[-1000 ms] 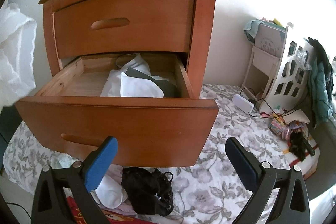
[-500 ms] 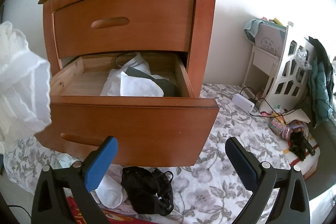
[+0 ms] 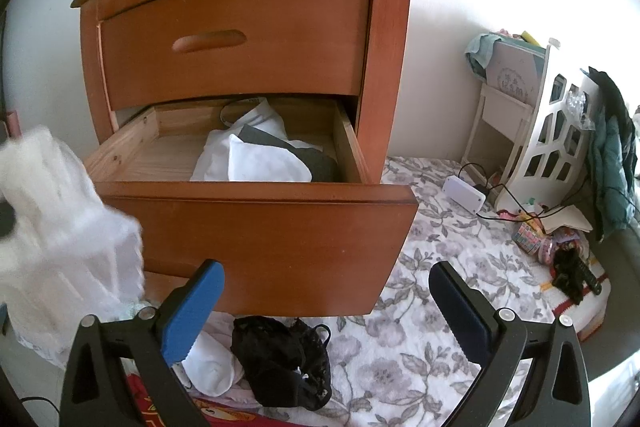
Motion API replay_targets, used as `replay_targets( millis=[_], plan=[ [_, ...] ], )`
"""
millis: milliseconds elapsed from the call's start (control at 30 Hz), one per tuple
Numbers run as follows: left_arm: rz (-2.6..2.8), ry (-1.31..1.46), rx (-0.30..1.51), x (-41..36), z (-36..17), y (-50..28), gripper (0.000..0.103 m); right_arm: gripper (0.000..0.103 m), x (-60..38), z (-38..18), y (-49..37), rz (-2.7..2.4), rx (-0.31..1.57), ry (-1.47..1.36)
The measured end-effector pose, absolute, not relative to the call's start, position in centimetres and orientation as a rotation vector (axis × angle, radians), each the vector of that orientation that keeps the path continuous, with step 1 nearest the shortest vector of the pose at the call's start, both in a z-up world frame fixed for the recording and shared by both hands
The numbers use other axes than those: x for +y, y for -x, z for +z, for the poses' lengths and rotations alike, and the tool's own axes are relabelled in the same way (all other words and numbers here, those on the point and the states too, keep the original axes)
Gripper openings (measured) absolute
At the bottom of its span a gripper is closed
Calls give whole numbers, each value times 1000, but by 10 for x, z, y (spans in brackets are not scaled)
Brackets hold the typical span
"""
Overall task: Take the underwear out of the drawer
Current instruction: 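Carry the white cloth down toward the garments on the bedsheet, then lower the white cloth onto the garment pile and open the left tool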
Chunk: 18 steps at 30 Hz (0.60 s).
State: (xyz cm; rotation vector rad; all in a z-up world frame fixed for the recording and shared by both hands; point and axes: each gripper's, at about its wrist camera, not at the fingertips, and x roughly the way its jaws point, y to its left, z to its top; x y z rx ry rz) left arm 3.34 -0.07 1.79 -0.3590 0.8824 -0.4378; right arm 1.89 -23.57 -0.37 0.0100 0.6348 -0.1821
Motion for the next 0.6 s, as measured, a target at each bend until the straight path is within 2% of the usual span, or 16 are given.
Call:
replay_targets(
  millis=[233, 600],
  plan=[
    [-348, 362, 1025, -3, -43, -51, 10, 103, -236, -4, -20, -181, 635, -15],
    [-283, 358, 1164, -1, -86, -61, 11, 103, -236, -4, -21, -181, 642, -13]
  ],
)
